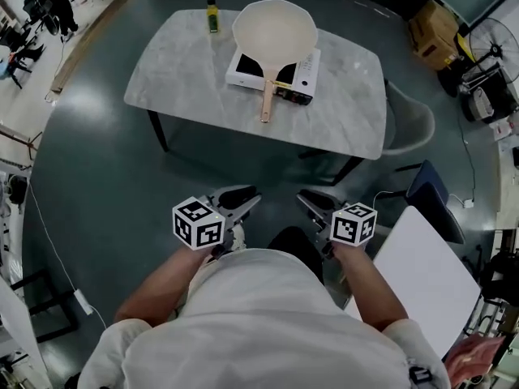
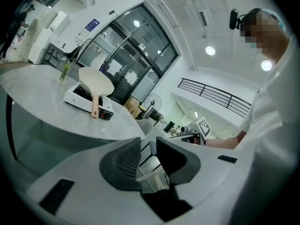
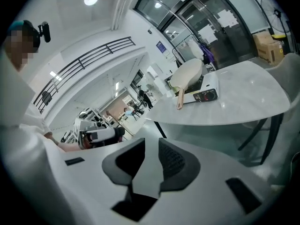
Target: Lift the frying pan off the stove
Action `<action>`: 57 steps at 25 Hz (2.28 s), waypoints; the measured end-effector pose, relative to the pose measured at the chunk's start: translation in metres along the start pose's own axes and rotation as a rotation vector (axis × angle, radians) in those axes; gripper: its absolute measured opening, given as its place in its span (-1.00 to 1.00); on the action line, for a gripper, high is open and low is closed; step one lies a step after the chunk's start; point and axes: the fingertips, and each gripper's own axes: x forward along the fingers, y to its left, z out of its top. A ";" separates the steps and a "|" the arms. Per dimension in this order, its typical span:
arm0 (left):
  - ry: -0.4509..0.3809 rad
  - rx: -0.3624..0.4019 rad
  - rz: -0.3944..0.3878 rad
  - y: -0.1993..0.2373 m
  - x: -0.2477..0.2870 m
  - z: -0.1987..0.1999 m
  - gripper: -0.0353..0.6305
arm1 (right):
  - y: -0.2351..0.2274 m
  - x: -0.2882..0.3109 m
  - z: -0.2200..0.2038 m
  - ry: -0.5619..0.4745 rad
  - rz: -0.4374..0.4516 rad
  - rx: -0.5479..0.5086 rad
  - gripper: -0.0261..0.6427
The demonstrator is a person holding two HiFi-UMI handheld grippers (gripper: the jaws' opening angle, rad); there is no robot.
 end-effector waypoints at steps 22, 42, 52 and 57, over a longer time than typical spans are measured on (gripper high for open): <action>-0.051 -0.265 0.227 0.207 0.131 0.078 -0.07 | -0.166 0.189 0.202 0.197 0.340 0.215 -0.17; 0.096 -0.432 -0.086 0.251 0.206 0.074 -0.04 | -0.175 0.313 0.247 0.235 0.416 0.476 -0.14; 0.045 -0.461 -0.173 0.247 0.211 0.082 -0.63 | -0.176 0.323 0.249 0.215 0.410 0.501 -0.42; -0.006 -0.475 -0.221 0.238 0.204 0.096 -0.63 | -0.171 0.321 0.255 0.196 0.406 0.533 -0.43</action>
